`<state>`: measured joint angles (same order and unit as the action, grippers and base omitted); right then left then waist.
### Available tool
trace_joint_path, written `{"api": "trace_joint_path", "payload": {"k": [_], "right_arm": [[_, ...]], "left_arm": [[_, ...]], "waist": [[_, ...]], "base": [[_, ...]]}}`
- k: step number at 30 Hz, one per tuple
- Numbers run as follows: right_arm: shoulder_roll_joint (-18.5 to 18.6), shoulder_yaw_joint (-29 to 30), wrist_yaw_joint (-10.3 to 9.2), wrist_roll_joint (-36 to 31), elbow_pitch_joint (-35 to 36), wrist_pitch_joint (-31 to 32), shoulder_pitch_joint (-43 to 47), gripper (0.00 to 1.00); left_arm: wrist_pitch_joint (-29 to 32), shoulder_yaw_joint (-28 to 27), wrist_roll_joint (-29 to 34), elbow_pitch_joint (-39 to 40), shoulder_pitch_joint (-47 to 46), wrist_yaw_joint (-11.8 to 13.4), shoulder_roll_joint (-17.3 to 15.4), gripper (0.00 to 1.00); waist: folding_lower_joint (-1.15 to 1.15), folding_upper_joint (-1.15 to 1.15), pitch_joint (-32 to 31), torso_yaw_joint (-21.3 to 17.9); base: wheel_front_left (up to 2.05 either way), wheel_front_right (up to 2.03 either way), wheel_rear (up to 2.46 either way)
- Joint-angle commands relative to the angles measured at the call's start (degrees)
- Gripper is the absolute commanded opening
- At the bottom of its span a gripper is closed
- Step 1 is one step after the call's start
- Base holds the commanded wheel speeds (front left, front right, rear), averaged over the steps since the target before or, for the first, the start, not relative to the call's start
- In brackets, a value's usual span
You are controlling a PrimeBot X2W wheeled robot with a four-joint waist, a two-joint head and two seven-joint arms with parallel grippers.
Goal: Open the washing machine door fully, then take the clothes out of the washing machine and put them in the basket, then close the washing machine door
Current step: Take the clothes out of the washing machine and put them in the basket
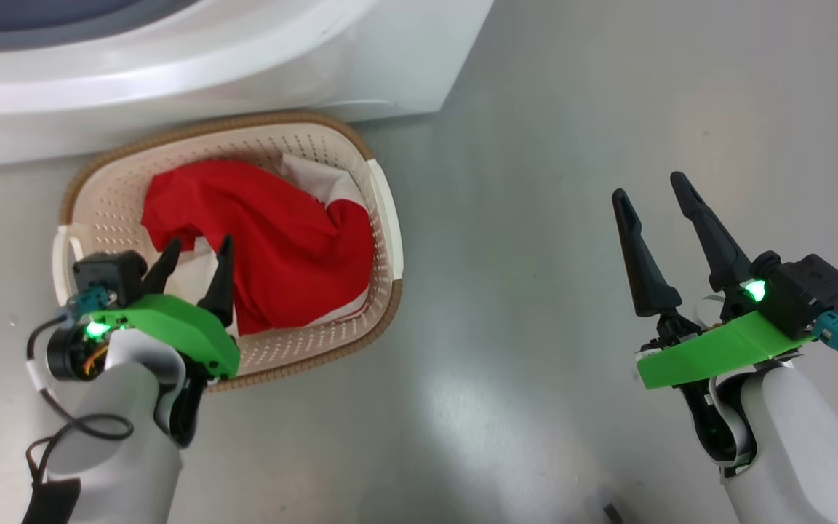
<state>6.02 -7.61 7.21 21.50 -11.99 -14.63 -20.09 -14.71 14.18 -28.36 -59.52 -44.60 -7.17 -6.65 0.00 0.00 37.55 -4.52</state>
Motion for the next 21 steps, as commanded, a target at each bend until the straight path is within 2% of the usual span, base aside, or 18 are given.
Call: {"api": "trace_joint_path", "payload": {"k": [1,21], "right_arm": [[0.35,-0.82,0.28,0.38,0.90,-0.37,2.14,1.00],[2.12,-0.74,0.28,1.82,-2.41,-0.37,9.29,1.00]], "left_arm": [[-0.29,-1.82,0.08,1.37,2.61,-0.32,-2.25,1.00],[-0.29,-11.77,8.36,19.19,19.28,-0.32,-1.00,1.00]], "waist": [[0.00,0.00,-1.77,0.46],[0.00,0.00,-19.13,2.34]], "base": [[0.00,0.00,0.00],[0.00,0.00,0.00]]}}
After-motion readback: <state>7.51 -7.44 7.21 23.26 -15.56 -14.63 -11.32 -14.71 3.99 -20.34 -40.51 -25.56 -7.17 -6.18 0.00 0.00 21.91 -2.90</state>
